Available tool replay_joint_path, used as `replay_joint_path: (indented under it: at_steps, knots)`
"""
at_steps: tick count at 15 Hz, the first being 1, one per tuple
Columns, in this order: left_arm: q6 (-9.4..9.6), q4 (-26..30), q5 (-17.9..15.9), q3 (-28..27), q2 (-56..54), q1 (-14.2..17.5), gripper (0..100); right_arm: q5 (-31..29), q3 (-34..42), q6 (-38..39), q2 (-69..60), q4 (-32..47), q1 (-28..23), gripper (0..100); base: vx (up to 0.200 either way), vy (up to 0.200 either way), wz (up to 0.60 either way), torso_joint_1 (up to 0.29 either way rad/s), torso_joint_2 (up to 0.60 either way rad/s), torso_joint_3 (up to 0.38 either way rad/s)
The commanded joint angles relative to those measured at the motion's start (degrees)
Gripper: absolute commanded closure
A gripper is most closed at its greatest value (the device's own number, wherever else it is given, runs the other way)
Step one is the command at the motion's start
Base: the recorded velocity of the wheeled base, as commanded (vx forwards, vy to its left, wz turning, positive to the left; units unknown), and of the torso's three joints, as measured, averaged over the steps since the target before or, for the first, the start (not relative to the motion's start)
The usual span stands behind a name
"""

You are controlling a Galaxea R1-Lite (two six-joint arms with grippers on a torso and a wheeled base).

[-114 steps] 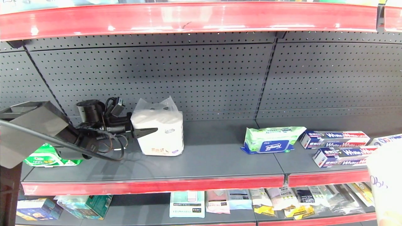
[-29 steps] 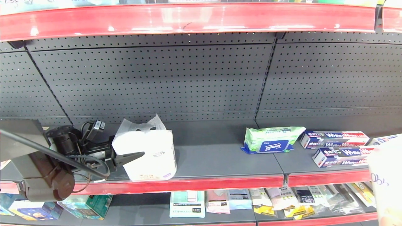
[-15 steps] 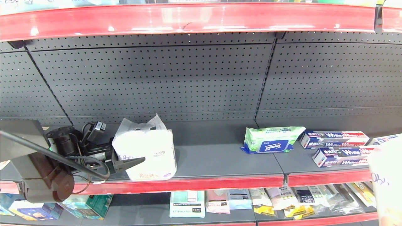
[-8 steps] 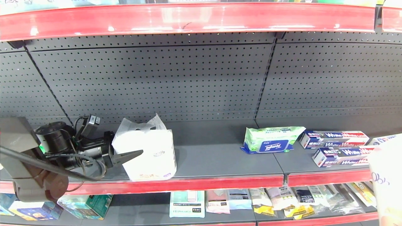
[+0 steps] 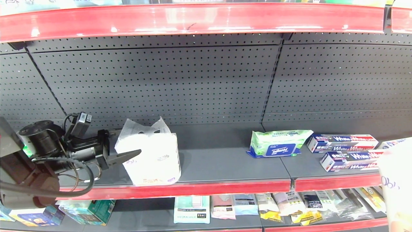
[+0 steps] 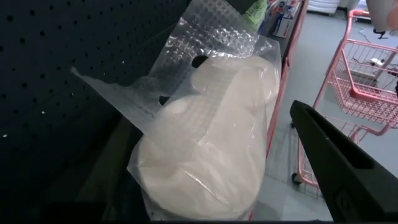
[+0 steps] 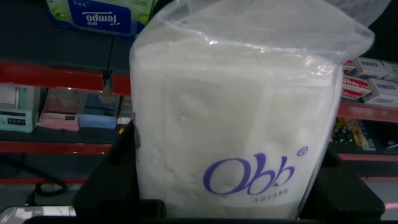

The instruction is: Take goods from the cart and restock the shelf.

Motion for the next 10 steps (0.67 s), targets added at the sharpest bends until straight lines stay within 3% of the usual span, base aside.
replay_joint_path:
  at_steps: [1,4,8,10]
  knots:
    - [0.02,-0.06,0.00,0.00,-1.90,0.46,0,0.05,-0.02,-0.01,-0.06,-0.05,0.00,100,0.000,0.000,0.00,0.000,0.00,0.000]
    - [-1.21,-0.06,2.02,0.44,-4.71,1.95,0,0.14,-0.29,-0.09,0.21,0.04,0.00,100,0.000,0.000,0.00,0.000,0.00,0.000]
    - [-1.47,-0.06,3.61,2.73,-7.52,3.09,0,0.23,-0.37,-0.62,0.30,-0.05,0.09,100,0.000,0.000,0.00,0.000,0.00,0.000]
    - [-1.47,-0.06,7.91,2.99,-7.87,3.80,0,0.31,-0.37,-0.71,0.38,-0.05,0.09,100,0.000,0.000,0.00,0.000,0.00,0.000]
